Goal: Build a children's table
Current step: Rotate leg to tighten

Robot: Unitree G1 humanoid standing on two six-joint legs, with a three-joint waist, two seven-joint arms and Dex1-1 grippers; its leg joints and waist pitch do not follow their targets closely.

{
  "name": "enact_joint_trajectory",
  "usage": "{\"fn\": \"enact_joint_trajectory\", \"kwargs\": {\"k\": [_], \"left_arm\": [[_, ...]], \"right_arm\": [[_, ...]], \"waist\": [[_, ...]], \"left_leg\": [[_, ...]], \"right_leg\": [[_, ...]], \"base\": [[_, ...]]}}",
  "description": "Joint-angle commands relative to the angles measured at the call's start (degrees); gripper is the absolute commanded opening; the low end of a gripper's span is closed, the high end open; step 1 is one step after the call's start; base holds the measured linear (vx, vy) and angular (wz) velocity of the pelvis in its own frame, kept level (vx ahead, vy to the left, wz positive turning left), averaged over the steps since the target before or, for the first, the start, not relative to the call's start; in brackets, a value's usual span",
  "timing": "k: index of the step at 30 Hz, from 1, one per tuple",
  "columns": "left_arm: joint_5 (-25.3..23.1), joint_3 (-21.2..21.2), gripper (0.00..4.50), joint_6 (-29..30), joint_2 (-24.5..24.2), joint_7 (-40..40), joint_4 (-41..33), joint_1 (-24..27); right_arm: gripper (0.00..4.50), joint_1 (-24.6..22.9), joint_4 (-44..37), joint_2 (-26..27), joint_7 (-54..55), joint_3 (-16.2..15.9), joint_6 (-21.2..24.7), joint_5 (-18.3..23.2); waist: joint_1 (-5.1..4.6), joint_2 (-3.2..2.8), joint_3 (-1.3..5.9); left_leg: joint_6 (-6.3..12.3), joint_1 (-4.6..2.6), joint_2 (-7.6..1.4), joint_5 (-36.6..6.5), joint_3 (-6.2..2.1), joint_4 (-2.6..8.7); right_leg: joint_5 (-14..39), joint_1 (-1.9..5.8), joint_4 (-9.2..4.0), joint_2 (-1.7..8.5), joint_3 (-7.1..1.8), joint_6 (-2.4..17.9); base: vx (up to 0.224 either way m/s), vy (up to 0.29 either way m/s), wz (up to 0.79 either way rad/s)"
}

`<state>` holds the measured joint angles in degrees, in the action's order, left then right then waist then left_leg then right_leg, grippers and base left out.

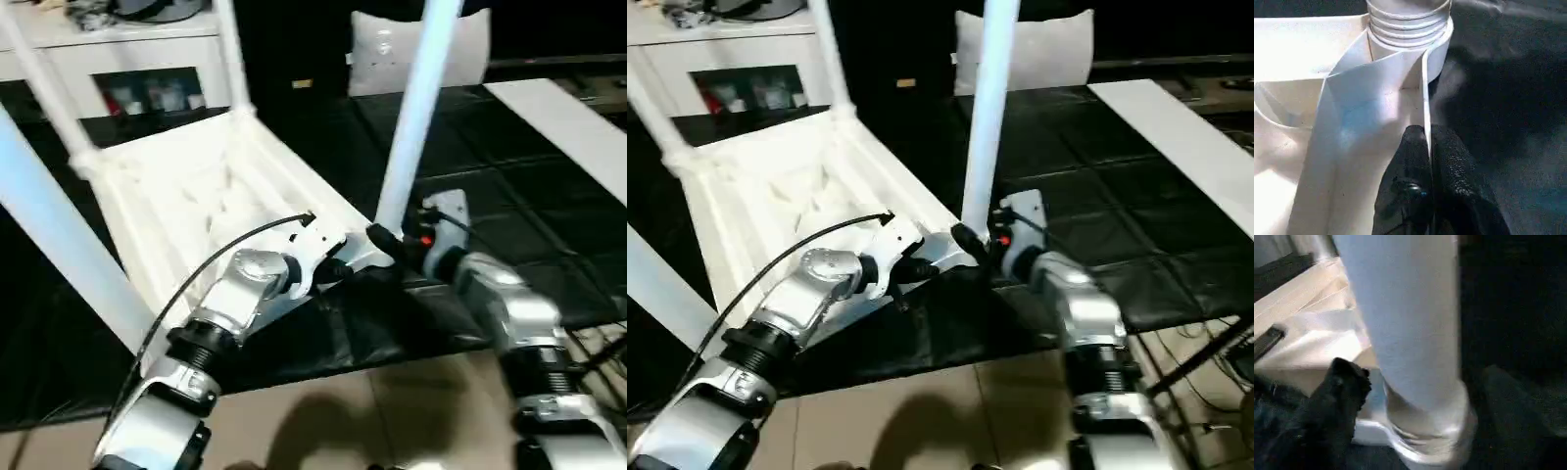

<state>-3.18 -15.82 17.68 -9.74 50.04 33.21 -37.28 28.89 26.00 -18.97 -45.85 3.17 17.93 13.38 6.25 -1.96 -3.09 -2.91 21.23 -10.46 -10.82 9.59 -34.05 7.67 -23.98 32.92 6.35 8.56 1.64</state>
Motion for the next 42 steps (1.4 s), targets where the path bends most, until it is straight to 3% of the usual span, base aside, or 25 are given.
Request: {"fn": "enact_joint_trajectory", "kwargs": {"k": [1,4,7,13,16,19,27,33,38,42], "left_arm": [[1.4,-1.2,0.0,-2.8,-1.2,4.6,-2.0,0.0],[1.6,-2.8,0.0,-5.6,-4.3,11.1,-1.6,0.6],[1.7,-3.9,0.0,-9.3,-6.2,16.1,-1.7,0.9],[2.9,-6.2,0.0,-12.3,-9.2,25.0,-2.3,0.4],[3.2,-6.8,0.0,-13.2,-9.9,27.8,-2.4,-0.1],[3.1,-7.3,0.0,-14.1,-10.2,29.5,-2.2,-0.4],[3.0,-7.4,0.0,-15.0,-10.4,30.6,-1.4,-0.6],[3.3,-6.5,0.0,-14.4,-9.8,29.4,-0.8,-0.5],[4.3,-3.3,0.0,-11.2,-6.4,21.8,-0.2,-0.7],[3.5,-1.7,0.0,-6.8,-3.0,13.4,-1.4,-0.5]], "right_arm": [[4.08,-0.4,-1.3,-2.3,-6.1,-1.3,-2.0,0.6],[4.08,-1.5,-3.1,-7.1,-17.8,-3.5,-4.2,2.0],[3.91,-1.0,-2.2,-9.2,-22.4,-4.8,-5.8,1.9],[3.4,0.4,-0.1,-11.4,-31.1,-7.7,-6.7,1.9],[3.25,0.8,0.3,-11.6,-33.7,-9.2,-6.6,1.6],[3.02,1.0,0.6,-11.2,-35.7,-10.4,-5.8,2.0],[2.28,1.1,0.7,-11.3,-40.6,-12.1,-3.1,3.3],[2.03,0.2,-0.5,-11.4,-41.5,-12.4,-1.3,3.9],[1.98,-2.9,-5.8,-9.6,-37.6,-10.4,4.9,7.2],[1.98,-4.7,-8.4,-4.6,-24.3,-9.5,5.6,4.0]], "waist": [[0.39,0.92,4.27],[0.92,0.86,4.03],[1.11,0.84,4.07],[2.44,0.74,4.35],[3.06,0.72,4.56],[3.21,0.98,4.5],[3.28,0.95,4.43],[3.31,1.03,4.47],[3.69,1.11,4.33],[2.92,1.31,4.11]], "left_leg": [[5.21,-0.26,-2.5,-9.8,-0.36,3.49],[4.53,-0.68,-2.73,-12.8,-0.34,3.64],[3.61,-0.68,-2.91,-13.8,-0.53,3.74],[3.58,-0.94,-3.3,-12.4,-0.37,3.63],[3.8,-0.69,-3.39,-10.8,-0.4,3.5],[3.7,-0.6,-3.3,-10.7,-0.35,3.52],[3.18,-0.64,-3.33,-11.3,-0.47,3.61],[3.1,-0.65,-3.28,-10.8,-0.44,3.55],[3.11,-0.92,-3.3,-10.8,-0.32,3.51],[1.51,-0.63,-2.9,-12.4,-0.58,3.77]], "right_leg": [[19.0,4.25,-4.01,3.47,-3.36,8.9],[23.9,3.94,-4.64,3.39,-3.25,6.8],[25.5,3.88,-4.65,3.45,-3.16,6.3],[21.3,3.61,-3.84,3.53,-3.6,8.8],[18.4,3.8,-3.32,3.56,-3.68,9.8],[18.6,3.9,-3.34,3.61,-3.65,9.8],[22.0,3.88,-3.73,3.68,-3.55,8.4],[22.1,3.87,-3.71,3.65,-3.51,8.1],[23.2,3.71,-4.02,3.63,-3.58,7.7],[28.2,3.82,-4.65,3.75,-3.1,5.1]], "base": [[0.0,0.0,0.0],[0.0,0.0,0.0],[0.0,0.0,0.0],[0.0,0.0,0.0],[0.0,0.0,0.0],[0.0,0.0,0.0],[0.0,0.0,0.0],[0.0,0.0,0.0],[0.0,0.0,0.0],[0.0,0.0,0.0]]}}
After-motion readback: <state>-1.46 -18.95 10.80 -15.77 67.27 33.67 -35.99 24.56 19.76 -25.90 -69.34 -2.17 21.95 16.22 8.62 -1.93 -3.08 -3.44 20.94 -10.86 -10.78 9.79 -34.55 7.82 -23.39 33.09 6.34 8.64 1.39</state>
